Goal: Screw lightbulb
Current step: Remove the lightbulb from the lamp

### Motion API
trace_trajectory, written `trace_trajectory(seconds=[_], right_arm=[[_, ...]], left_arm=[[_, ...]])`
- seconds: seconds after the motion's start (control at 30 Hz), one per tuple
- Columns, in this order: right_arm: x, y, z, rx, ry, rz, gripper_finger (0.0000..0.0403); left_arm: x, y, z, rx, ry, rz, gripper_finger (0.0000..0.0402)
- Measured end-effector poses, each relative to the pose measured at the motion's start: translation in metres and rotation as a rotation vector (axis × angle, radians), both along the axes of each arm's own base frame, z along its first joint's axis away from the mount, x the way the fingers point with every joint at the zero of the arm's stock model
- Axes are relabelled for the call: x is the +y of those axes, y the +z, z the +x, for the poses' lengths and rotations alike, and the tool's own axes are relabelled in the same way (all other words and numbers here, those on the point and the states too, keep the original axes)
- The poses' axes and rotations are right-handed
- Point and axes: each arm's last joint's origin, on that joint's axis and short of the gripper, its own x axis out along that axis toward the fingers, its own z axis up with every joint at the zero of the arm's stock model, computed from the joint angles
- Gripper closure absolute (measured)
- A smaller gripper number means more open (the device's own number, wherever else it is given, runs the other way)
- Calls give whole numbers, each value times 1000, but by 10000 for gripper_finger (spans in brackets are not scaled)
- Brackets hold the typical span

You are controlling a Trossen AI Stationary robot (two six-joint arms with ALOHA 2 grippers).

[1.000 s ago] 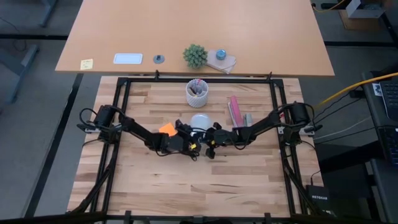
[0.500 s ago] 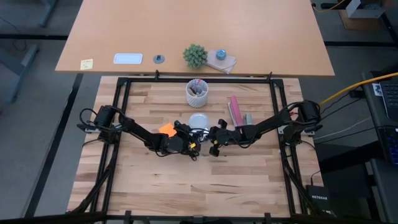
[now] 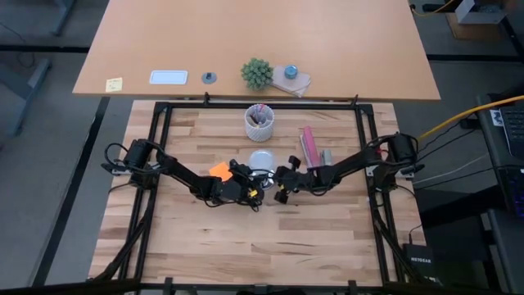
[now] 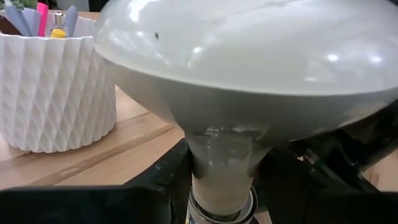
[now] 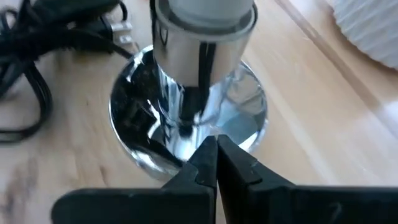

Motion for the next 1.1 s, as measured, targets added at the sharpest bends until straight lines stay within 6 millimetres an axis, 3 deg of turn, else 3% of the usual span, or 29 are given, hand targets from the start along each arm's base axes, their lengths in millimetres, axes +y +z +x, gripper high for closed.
trace_trajectory(seconds=[0.53,0.73,1.1], right_arm=[[6,2,8,-125,27,278,396],[7,5,9,-145,43,259,396],[4,33,1,-137,124,93,401]], left_arm=[[1,0,-1,-39,34,-45,257],[0,2,-1,-155,67,-145,257],[-1,7,0,-143,73,-65,256]])
